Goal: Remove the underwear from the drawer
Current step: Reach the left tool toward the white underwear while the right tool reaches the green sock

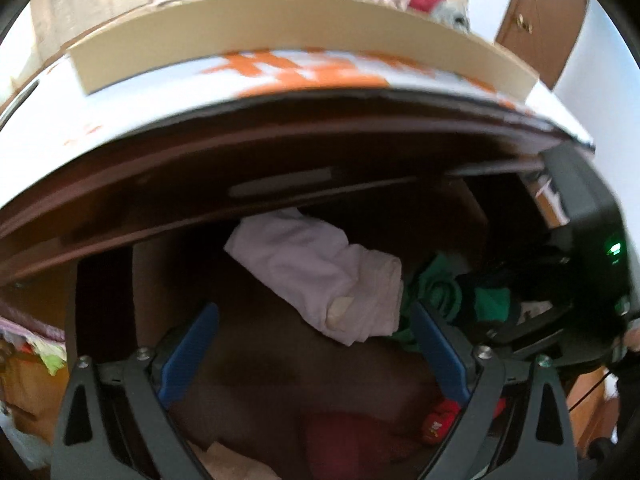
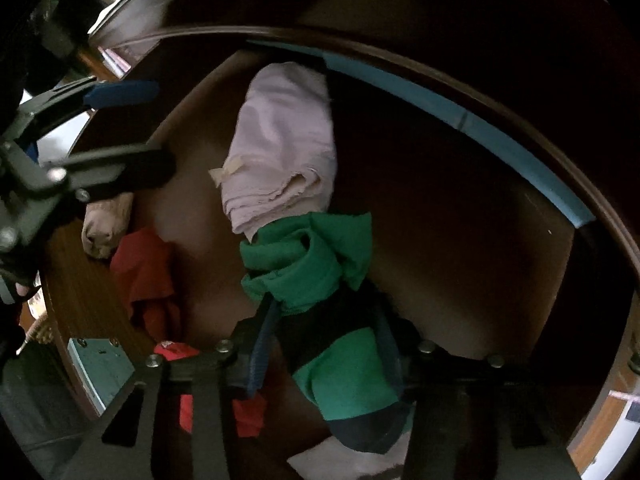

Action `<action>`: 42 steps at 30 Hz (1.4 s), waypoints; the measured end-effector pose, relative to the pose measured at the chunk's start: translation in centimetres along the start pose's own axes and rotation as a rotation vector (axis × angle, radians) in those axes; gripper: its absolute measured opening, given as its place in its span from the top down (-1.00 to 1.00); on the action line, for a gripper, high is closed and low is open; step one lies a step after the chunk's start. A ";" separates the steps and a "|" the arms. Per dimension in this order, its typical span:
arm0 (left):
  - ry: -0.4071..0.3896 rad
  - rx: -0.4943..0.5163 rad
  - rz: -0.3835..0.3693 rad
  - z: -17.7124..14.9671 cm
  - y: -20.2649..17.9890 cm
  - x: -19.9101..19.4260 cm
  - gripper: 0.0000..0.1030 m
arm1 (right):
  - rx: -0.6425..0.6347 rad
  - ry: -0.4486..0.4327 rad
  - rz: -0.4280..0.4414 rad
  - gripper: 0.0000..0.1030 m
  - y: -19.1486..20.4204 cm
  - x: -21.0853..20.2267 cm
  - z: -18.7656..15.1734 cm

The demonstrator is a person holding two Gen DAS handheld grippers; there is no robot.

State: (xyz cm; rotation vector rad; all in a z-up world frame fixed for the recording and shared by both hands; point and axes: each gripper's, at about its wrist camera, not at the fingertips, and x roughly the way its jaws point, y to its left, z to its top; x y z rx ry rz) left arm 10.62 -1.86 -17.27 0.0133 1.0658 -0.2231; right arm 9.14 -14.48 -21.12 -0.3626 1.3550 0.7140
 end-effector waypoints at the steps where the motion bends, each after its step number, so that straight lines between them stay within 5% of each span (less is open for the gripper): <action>1: 0.014 0.026 0.010 0.2 -0.5 0.4 -0.90 | -0.001 0.004 -0.005 0.12 -0.2 0.0 -0.3; 12: 0.092 0.240 0.040 1.1 -3.4 3.1 -0.89 | 0.003 -0.003 0.027 0.12 -2.5 -0.4 -0.8; 24: 0.177 0.394 0.203 1.9 -5.0 6.3 -0.90 | -0.032 0.005 0.019 0.09 -3.0 -1.8 -1.0; 38: 0.239 0.339 0.290 1.3 0.0 5.8 -0.90 | -0.012 -0.005 0.032 0.09 -3.0 -1.7 -0.8; 42: 0.181 0.257 0.200 2.3 -0.5 4.2 -0.90 | -0.011 -0.028 0.020 0.09 -2.5 -1.8 -1.0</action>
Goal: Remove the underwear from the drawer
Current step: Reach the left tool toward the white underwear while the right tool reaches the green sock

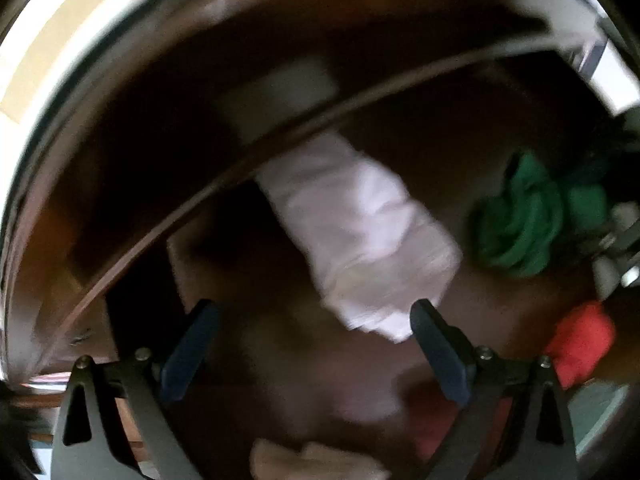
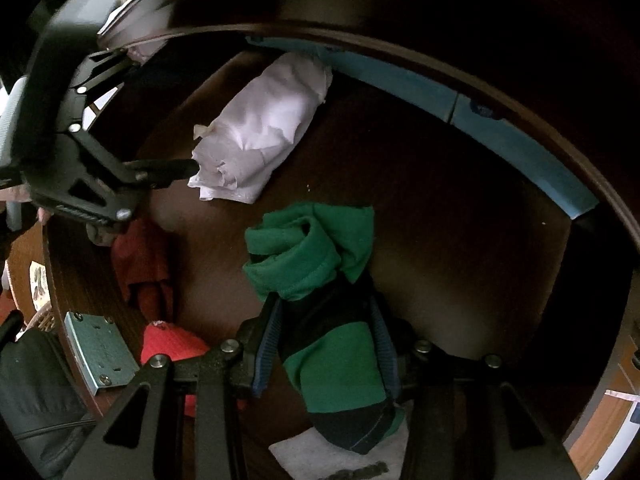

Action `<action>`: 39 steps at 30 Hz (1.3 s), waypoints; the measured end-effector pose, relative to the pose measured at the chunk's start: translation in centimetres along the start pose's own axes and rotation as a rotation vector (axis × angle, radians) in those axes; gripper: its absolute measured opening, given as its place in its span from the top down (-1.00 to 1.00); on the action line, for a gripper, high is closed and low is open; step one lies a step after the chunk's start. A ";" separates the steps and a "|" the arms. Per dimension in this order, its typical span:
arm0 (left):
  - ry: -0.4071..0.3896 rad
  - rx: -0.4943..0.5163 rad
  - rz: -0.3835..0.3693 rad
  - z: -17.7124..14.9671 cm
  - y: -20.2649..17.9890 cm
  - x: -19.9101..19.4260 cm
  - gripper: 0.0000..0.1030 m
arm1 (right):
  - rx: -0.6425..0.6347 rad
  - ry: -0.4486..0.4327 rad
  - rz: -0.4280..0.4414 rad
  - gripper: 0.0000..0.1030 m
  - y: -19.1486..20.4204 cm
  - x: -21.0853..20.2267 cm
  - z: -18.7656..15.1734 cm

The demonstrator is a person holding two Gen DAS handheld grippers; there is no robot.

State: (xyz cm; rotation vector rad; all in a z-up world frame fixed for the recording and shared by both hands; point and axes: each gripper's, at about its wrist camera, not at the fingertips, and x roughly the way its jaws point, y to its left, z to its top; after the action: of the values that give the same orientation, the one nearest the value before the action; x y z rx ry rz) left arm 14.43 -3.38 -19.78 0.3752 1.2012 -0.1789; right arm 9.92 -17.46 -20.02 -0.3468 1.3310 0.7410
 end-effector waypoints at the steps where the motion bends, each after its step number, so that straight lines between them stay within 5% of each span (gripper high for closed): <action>1: -0.013 -0.015 -0.025 0.4 -0.2 -0.3 -0.90 | 0.000 0.001 0.000 0.09 0.0 0.0 0.0; 13: 0.017 0.016 -0.048 3.7 -3.2 1.8 -0.84 | -0.005 0.010 -0.002 0.09 0.6 0.7 0.0; 19: 0.047 0.069 -0.064 2.8 -3.2 1.8 -0.23 | -0.006 0.008 -0.005 0.09 0.7 0.9 0.0; 21: 0.051 0.080 -0.080 2.6 -3.3 1.6 0.17 | -0.009 0.010 -0.007 0.09 0.7 0.9 -0.1; 26: 0.085 0.137 -0.121 2.3 -3.9 1.0 0.41 | -0.009 0.010 -0.007 0.09 0.8 1.0 -0.2; 31: 0.122 0.169 -0.204 1.4 -4.6 -0.1 0.40 | -0.007 0.008 -0.004 0.09 0.6 1.0 -0.2; 33: 0.110 0.158 -0.199 1.3 -4.3 -0.5 0.25 | -0.005 0.008 -0.003 0.09 0.4 1.1 -0.3; 34: 0.104 0.153 -0.190 1.7 -3.9 -0.7 0.17 | 0.001 0.008 -0.002 0.08 0.3 1.1 -0.3; 36: 0.073 0.128 -0.170 2.0 -4.0 -1.4 -0.30 | 0.009 0.003 -0.001 0.03 0.1 1.1 -0.3; 39: 0.040 0.093 -0.173 2.8 -3.8 -1.8 -0.55 | 0.010 -0.018 -0.022 -0.25 0.2 0.5 -0.3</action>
State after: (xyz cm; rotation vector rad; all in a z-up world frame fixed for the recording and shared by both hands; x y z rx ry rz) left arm 15.00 -8.09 -17.91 0.3571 1.2681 -0.3793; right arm 9.61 -17.34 -20.54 -0.3459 1.3111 0.7173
